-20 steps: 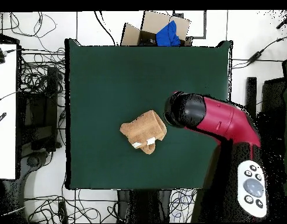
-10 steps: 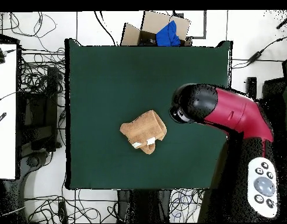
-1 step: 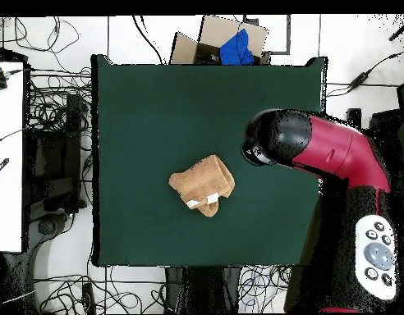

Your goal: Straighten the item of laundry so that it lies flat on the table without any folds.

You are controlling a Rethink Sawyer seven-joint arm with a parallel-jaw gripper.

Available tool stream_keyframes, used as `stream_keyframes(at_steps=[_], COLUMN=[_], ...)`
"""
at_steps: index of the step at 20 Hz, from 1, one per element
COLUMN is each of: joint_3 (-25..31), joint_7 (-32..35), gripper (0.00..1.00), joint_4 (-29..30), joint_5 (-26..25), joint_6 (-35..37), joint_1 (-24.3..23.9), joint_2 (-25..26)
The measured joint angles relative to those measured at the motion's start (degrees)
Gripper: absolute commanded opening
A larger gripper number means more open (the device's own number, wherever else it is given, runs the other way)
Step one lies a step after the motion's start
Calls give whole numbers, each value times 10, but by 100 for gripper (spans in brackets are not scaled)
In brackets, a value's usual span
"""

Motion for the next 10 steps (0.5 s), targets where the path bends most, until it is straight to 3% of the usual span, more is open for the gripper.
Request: stream_keyframes(at_steps=[5, 10], joint_3=[27, 70], joint_7=[-24, -102], gripper=[100, 100], joint_4=[-15, -42], joint_5=[-4, -34], joint_6=[0, 6], joint_1=[-10, -26], joint_2=[13, 29])
